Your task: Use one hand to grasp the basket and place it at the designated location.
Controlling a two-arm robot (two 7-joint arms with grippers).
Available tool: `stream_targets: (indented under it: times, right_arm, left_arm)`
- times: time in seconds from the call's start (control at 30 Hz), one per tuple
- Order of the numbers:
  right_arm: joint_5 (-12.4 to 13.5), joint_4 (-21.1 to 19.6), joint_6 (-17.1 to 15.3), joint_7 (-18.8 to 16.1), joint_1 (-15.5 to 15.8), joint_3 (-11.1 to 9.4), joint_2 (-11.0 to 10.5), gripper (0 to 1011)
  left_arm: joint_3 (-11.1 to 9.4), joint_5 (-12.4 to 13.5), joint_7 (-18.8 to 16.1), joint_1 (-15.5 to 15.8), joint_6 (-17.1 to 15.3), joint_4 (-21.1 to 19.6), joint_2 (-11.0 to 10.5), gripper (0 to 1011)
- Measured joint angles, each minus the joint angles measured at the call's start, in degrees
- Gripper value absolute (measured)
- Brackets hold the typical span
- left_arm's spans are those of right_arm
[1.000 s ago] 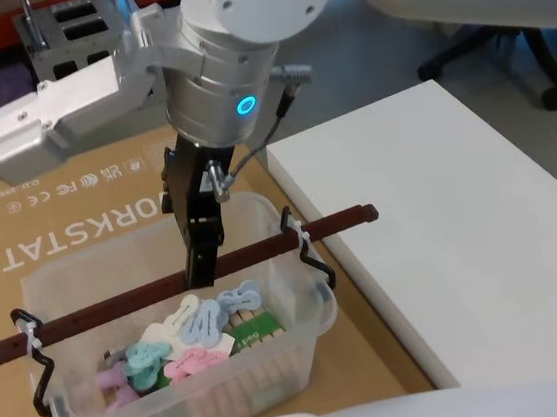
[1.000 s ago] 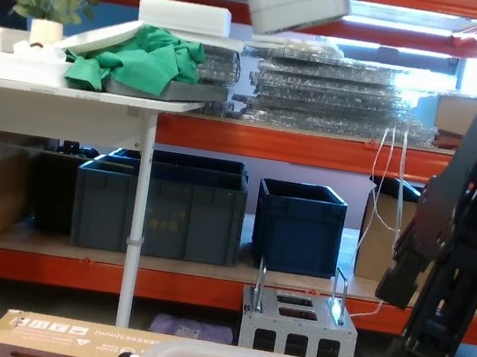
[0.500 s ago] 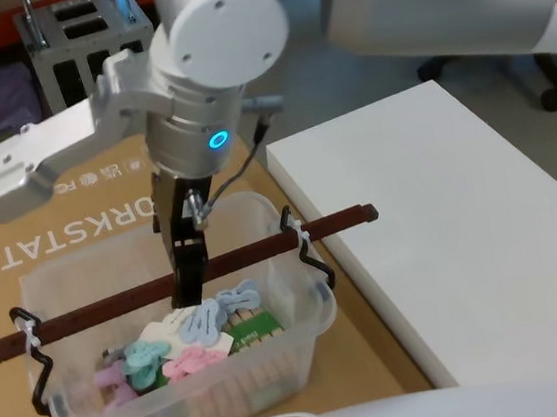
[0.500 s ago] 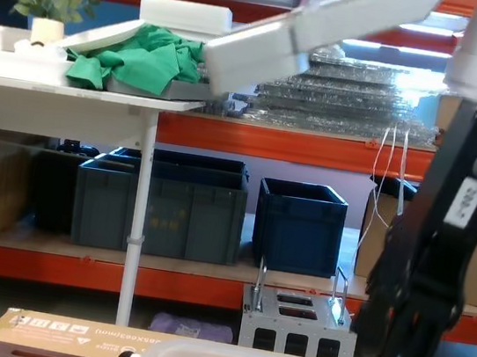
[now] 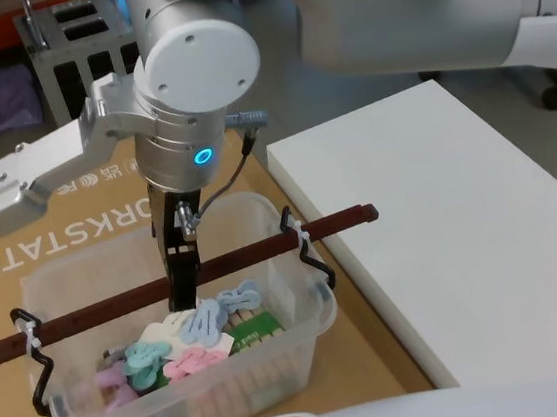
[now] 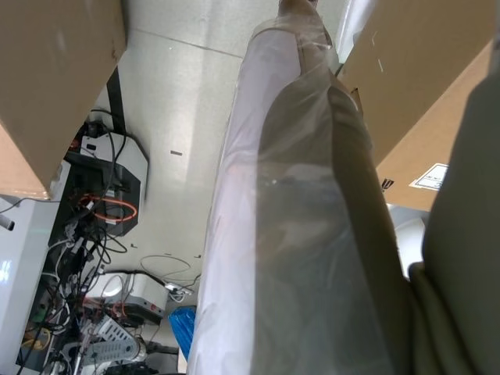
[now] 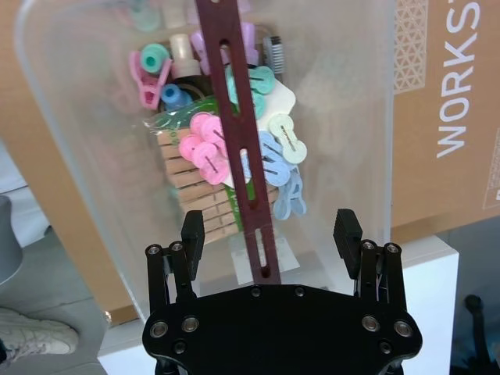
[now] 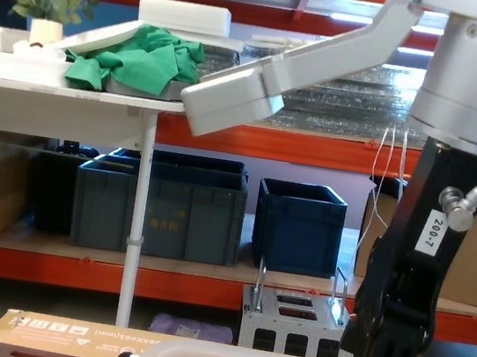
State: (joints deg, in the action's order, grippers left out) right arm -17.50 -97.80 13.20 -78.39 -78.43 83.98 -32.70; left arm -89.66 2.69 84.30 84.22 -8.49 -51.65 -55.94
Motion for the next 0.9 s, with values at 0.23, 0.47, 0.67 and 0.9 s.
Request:
stream_targets:
  times: [0.23, 0.47, 0.67, 0.9]
  right_arm:
    - [-3.13, 1.71, -0.8, 0.54, 0.53, 1.75, 1.81, 1002]
    - [-6.49, 3.74, -1.16, 0.72, 1.12, 3.77, 4.15, 1001]
    - [-7.29, 5.12, -0.99, 0.71, 1.7, 4.56, 5.21, 1001]
    - [-6.84, 6.07, -0.51, 0.46, 2.12, 4.86, 5.74, 1002]
  left_arm:
    - [0.0, 0.0, 0.0, 0.0, 0.0, -0.01, 0.0, 0]
    - [0.0, 0.0, 0.0, 0.0, 0.0, 0.01, 0.0, 0]
    - [0.0, 0.0, 0.0, 0.0, 0.0, 0.0, 0.0, 0]
    - [0.0, 0.0, 0.0, 0.0, 0.0, -0.01, 0.0, 0]
